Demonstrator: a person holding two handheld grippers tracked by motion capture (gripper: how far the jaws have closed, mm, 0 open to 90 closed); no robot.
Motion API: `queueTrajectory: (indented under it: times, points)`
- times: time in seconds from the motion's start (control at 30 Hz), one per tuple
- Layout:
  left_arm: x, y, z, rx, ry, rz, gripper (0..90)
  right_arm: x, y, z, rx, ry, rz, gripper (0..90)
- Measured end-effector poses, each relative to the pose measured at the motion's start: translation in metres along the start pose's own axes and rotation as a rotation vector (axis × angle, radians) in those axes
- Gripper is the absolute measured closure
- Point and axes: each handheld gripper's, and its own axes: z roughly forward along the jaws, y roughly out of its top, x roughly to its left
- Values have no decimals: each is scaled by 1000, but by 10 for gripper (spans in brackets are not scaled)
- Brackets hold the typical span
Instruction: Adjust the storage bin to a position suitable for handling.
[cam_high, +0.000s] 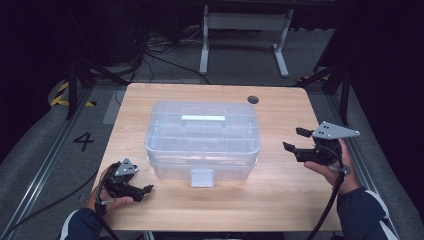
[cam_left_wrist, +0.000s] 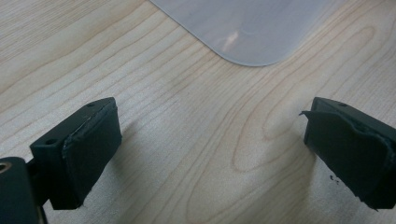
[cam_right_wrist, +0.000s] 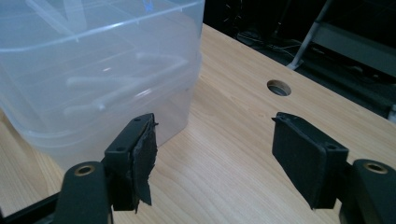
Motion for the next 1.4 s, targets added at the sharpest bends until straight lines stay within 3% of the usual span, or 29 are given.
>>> queueTrajectory:
  times: [0.7,1.4]
  points:
    - [0,0,0,0,-1,-1,44,12,42,22,-31,33,-57,320]
    - [0,0,-1,4,3,-5,44,37,76,55,-50,126,-115,335]
